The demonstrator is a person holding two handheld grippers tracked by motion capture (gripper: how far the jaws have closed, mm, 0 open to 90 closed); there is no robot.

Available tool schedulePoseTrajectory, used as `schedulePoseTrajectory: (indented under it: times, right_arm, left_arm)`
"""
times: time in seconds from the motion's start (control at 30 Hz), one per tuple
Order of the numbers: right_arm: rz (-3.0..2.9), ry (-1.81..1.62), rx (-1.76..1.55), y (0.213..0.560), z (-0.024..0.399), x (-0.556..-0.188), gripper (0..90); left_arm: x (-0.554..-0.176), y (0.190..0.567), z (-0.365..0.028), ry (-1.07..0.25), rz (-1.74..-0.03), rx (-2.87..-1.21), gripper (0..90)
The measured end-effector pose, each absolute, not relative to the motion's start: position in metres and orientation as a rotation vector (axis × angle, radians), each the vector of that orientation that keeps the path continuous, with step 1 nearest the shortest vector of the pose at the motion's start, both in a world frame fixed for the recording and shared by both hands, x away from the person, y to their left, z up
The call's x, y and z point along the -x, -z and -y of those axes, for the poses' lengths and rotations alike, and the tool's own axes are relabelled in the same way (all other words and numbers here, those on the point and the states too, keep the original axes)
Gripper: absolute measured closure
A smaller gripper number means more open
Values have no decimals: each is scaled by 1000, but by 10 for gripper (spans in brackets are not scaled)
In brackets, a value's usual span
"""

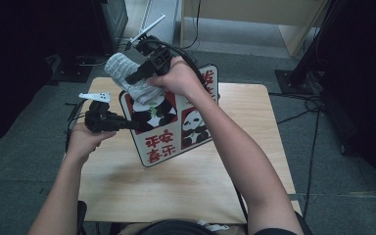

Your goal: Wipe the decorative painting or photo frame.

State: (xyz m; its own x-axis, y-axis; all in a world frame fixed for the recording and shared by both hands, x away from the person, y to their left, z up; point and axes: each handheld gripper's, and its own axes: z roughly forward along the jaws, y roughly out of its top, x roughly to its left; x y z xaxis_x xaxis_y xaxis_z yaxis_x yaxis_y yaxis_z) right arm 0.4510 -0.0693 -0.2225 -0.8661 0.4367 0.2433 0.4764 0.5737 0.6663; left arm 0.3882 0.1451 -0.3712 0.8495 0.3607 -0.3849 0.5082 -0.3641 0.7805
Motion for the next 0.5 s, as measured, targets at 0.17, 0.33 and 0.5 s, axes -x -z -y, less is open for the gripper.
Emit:
schedulePoseTrajectory:
  times: [0.17,0.33,0.5]
  right_arm:
    - [2748,1185,800,222,70,-450,651]
    - [2746,1194,808,223,76,-452,650]
    - [2732,1206,837,224,83,-454,649]
  left_arm:
    - [-388,371,-145,177,-638,-1998,774]
    - [-388,371,-145,175,-640,-1998,775]
    - [-389,371,-145,190,-655,-1988,773]
